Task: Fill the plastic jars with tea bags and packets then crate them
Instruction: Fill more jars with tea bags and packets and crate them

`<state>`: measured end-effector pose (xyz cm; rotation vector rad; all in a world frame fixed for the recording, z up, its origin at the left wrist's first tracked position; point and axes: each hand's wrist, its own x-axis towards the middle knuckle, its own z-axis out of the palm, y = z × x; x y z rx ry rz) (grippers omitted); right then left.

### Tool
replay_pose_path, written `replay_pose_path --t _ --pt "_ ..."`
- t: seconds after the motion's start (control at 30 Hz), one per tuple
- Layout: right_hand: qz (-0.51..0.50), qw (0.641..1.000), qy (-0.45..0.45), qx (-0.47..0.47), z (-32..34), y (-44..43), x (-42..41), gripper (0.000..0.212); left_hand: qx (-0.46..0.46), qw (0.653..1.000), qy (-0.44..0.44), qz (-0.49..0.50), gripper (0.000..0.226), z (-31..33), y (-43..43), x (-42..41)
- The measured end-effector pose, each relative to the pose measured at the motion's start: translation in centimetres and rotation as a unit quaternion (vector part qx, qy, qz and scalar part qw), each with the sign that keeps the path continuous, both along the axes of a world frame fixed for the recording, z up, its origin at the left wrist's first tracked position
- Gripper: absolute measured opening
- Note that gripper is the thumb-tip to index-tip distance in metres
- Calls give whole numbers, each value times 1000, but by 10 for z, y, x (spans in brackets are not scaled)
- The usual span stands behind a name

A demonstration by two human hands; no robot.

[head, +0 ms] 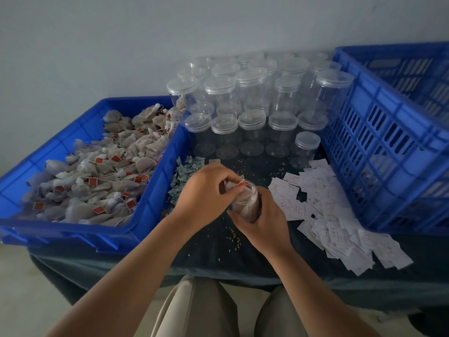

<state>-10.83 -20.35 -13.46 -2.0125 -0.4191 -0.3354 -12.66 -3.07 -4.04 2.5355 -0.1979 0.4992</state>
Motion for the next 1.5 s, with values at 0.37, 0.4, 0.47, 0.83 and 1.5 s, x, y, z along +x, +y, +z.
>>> replay_pose_path --t 0.37,0.4,0.47,0.83,1.5 --pt "7 999 -15 -37 -4 0 0 50 245 954 150 -88 63 -1 -19 -27" --pt "4 999 -8 -32 -4 -1 1 50 234 955 159 -85 62 -2 -20 -25" --pt "6 1000 7 -24 -6 -1 3 52 208 961 164 -78 60 -4 -23 -22" --pt "29 995 -47 -79 -1 4 -2 51 265 962 15 -55 54 -21 -18 -23" --pt "-49 997 49 44 -5 -1 8 63 107 988 53 95 17 -62 24 86"
